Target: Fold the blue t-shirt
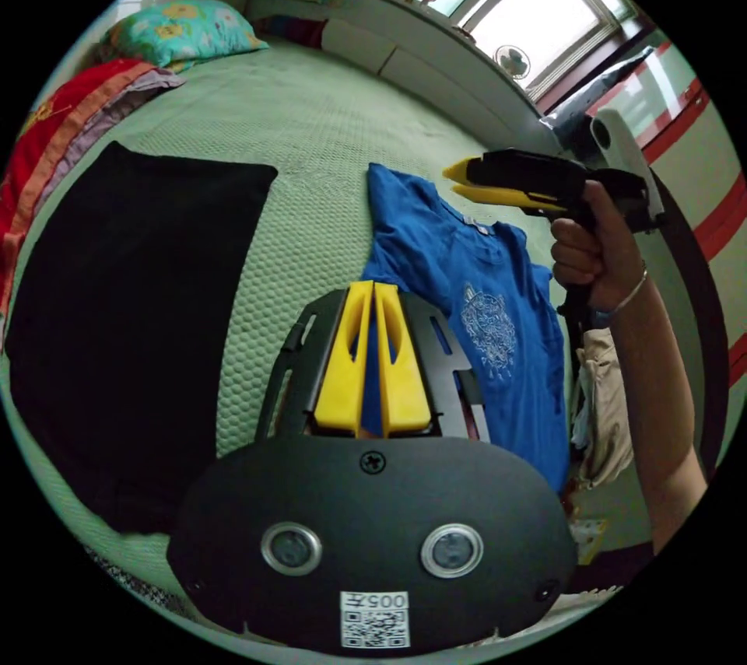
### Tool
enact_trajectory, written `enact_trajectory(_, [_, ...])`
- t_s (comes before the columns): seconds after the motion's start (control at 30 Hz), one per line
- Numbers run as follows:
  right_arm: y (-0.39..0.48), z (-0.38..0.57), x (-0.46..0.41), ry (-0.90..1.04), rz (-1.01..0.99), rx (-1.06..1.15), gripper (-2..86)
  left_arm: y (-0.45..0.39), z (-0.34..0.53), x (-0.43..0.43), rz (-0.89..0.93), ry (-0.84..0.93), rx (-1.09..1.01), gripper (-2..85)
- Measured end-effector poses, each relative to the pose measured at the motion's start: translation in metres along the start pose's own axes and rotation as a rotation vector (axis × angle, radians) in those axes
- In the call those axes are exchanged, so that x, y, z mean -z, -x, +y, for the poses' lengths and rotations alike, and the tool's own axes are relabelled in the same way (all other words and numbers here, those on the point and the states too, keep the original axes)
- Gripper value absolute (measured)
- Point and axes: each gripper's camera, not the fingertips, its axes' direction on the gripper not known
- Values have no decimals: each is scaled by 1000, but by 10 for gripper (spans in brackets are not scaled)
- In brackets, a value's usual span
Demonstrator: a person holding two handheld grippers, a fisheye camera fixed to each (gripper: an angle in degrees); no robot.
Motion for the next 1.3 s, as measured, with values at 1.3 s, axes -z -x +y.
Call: enact_trajectory(1.3, [43, 165, 30, 41, 113, 173, -8, -163, 16, -66, -203, 49, -20, -7])
